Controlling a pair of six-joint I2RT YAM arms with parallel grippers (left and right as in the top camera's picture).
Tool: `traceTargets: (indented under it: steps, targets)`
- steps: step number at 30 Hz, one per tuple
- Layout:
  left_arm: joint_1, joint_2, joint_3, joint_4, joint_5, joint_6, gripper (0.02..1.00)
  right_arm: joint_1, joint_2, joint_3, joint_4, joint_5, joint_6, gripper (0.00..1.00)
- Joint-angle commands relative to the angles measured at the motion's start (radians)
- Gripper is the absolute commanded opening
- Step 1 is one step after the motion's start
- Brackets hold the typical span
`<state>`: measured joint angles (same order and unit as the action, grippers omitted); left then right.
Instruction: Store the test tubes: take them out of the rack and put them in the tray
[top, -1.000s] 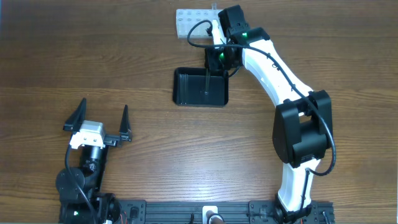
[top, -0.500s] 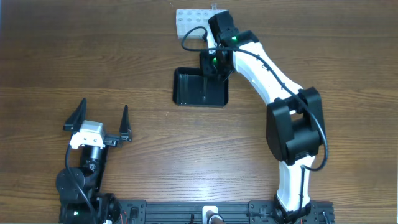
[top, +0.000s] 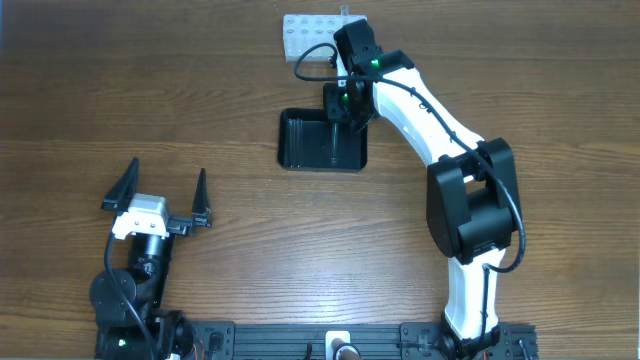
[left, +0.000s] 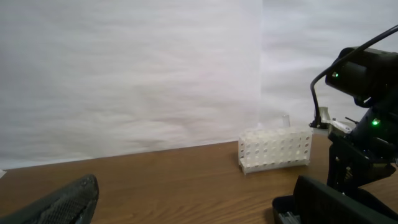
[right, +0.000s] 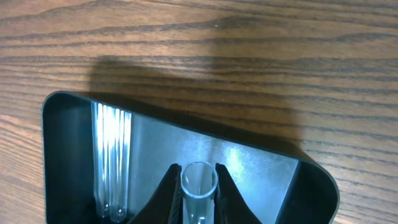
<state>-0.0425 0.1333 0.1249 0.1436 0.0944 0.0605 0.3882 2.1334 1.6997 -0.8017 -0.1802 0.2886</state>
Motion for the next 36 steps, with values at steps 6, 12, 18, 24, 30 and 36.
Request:
traceTargets:
  steps: [6,12,18,24,30,36]
  targets:
    - [0.007,-0.009,-0.006,0.003,0.008,0.011,1.000,0.020,0.046,0.005,0.002,0.040,0.007,0.351]
    - [0.007,-0.009,-0.006,0.003,0.008,0.011,1.000,0.020,0.033,0.012,0.001,0.040,-0.013,0.378]
    - [0.007,-0.009,-0.006,0.003,0.008,0.011,1.000,0.005,-0.067,0.072,0.016,0.069,-0.091,0.384]
    - [0.007,-0.009,-0.006,0.003,0.008,0.011,1.000,-0.002,-0.130,0.108,0.215,0.287,-0.168,0.437]
    - [0.007,-0.009,-0.006,0.003,0.008,0.011,1.000,-0.010,-0.076,0.108,0.475,0.362,-0.273,0.489]
    - [0.007,-0.009,-0.006,0.003,0.008,0.011,1.000,-0.039,-0.018,0.108,0.576,0.370,-0.278,0.524]
